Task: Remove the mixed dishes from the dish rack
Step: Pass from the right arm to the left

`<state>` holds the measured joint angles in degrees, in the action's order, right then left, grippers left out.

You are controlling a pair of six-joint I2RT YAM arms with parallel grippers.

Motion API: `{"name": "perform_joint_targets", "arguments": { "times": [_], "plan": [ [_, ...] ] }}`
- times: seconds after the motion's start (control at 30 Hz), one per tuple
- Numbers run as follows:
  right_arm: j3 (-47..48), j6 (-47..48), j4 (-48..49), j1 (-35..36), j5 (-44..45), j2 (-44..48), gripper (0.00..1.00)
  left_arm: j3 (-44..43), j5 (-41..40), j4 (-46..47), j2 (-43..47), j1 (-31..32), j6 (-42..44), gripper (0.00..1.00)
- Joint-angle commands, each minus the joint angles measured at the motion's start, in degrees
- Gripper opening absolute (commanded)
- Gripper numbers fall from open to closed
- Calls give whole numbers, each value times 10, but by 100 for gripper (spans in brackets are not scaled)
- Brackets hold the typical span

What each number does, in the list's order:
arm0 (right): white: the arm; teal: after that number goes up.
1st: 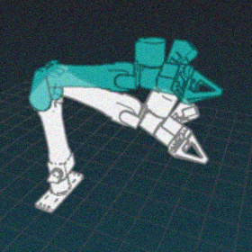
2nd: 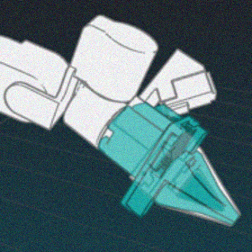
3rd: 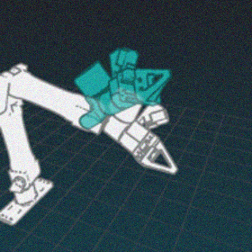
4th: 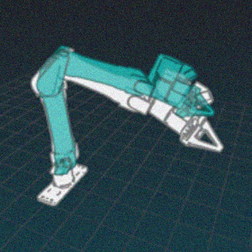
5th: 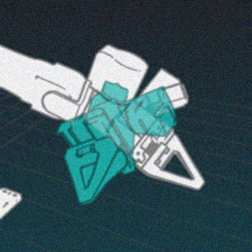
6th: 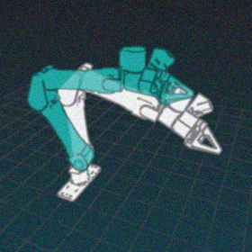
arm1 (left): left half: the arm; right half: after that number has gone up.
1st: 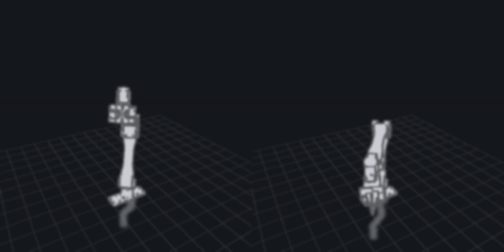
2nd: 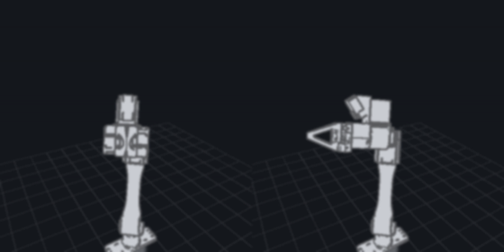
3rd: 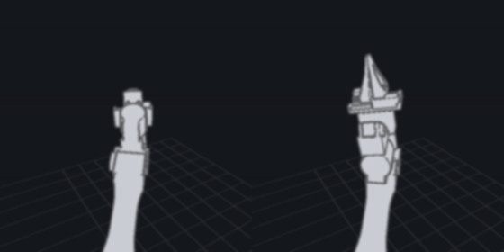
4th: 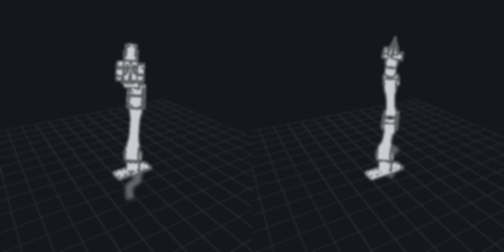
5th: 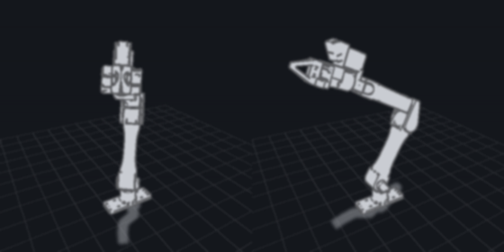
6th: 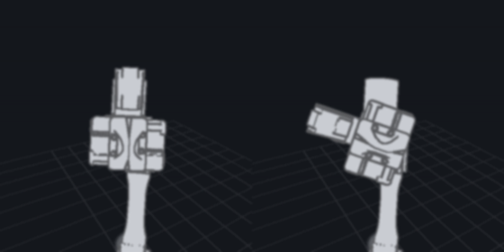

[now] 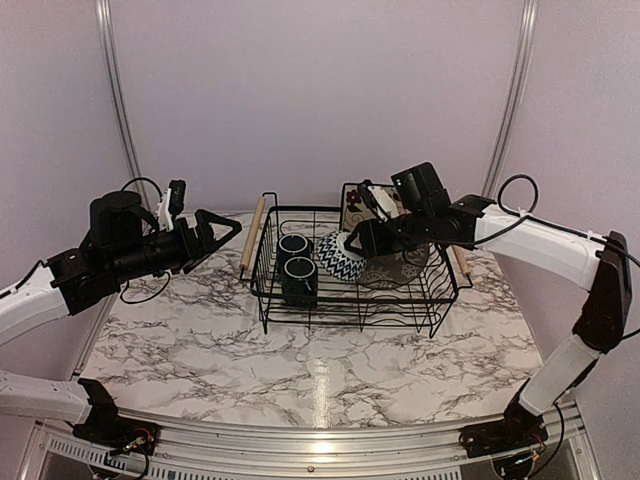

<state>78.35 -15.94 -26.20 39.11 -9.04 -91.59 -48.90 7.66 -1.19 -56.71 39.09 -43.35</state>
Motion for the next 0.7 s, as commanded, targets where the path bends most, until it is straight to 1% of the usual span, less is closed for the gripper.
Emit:
{"name": "perform_joint_targets", "arguments": {
  "times": [0.0, 0.17, 0.3, 0.43, 0.57, 0.67],
  "plan": [
    [-22, -53, 107, -20, -59, 35, 42, -34, 15, 75, -55, 41, -19, 99],
    [-58, -87, 173, -31, -102, 60, 42, -69, 23, 142, -140, 79, -56, 99],
    [-86, -116, 220, -32, -125, 84, 42, -78, 28, 197, -201, 84, -113, 99],
    [-99, -132, 243, -33, -148, 93, 42, -93, 47, 261, -254, 84, -154, 99],
    [-105, -139, 256, -33, -172, 95, 42, -134, 88, 297, -306, 84, -165, 98],
    [-110, -145, 270, -33, -186, 98, 42, -144, 121, 349, -333, 85, -188, 96]
  ]
}}
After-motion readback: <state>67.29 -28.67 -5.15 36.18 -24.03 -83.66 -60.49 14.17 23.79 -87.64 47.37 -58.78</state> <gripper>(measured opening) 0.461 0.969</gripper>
